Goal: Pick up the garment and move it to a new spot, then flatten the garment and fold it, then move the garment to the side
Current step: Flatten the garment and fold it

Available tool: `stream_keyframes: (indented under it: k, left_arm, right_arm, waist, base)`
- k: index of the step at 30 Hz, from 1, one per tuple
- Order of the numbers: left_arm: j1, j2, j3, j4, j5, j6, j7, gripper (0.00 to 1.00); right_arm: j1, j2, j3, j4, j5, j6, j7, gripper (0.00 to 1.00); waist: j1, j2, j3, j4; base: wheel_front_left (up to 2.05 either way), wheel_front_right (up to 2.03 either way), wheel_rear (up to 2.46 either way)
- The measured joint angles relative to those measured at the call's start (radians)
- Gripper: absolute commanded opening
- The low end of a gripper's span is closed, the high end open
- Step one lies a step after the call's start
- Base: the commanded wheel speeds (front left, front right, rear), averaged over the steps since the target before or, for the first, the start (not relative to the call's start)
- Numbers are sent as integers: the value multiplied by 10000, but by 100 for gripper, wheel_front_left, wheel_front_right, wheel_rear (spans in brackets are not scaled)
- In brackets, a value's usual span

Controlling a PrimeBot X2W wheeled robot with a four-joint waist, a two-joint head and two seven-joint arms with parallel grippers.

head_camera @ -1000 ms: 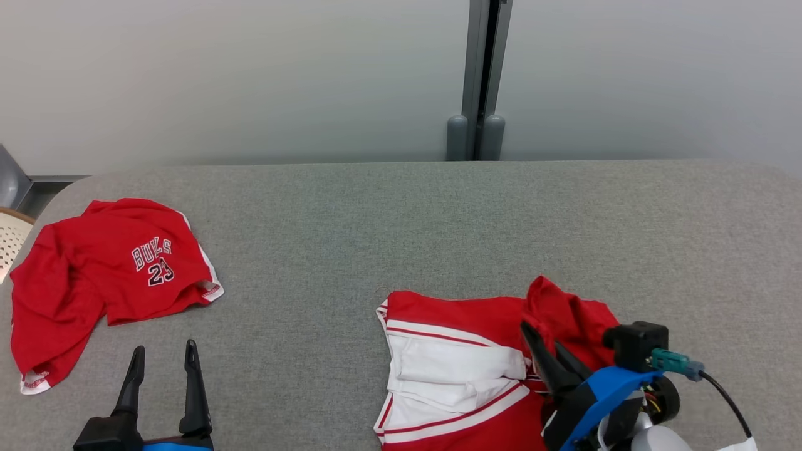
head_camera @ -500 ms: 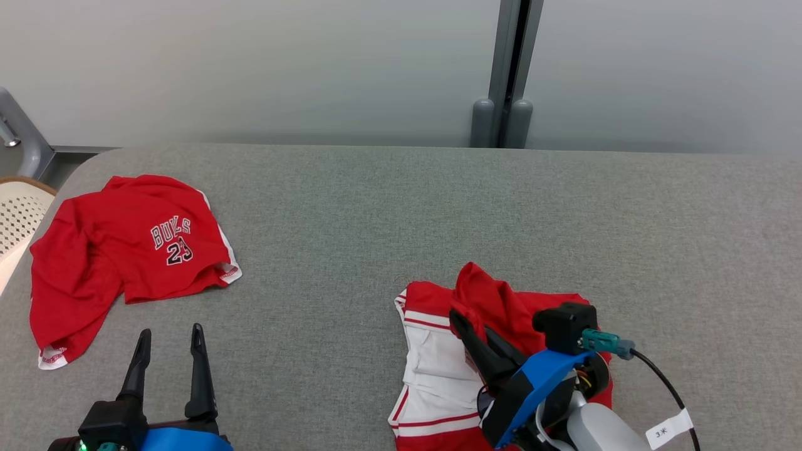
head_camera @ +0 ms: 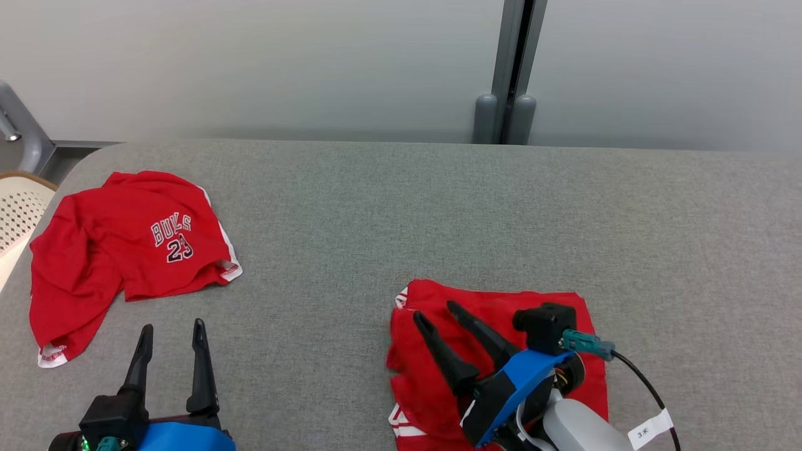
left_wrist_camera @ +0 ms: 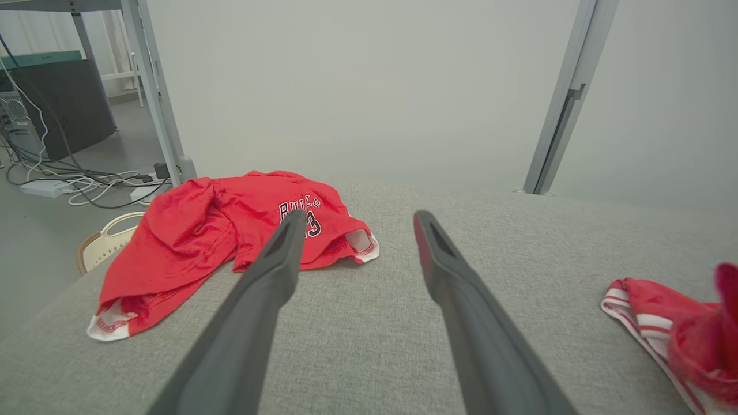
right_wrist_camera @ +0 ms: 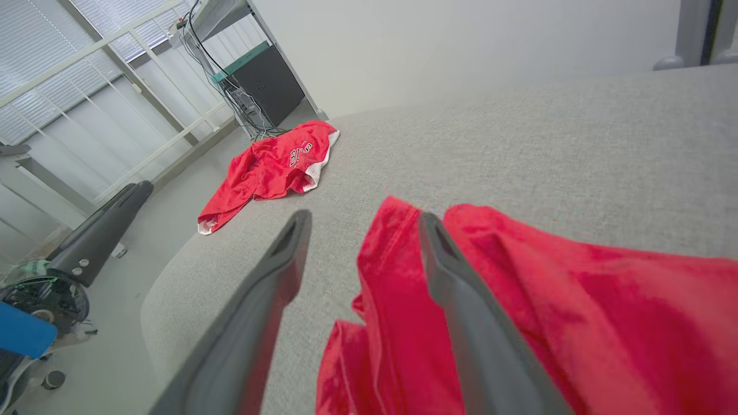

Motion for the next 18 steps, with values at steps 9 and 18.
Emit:
stream_keyframes:
  k: [9,18]
  left_arm:
    - [105,-2,-40,-23,-63,19,0,100]
    - [241,-8,-232,-286,-75,71,0,100]
  right_arm:
    - [30,-619,-1344,-201,-867,0,-941,100]
    - [1608,-1214,-3910,-1555,-2339,0,-1227,100]
  waist:
    - [-1,0,-430,-375]
    - [0,0,-655,-748]
  base:
    - [0,0,0]
    - [0,0,0]
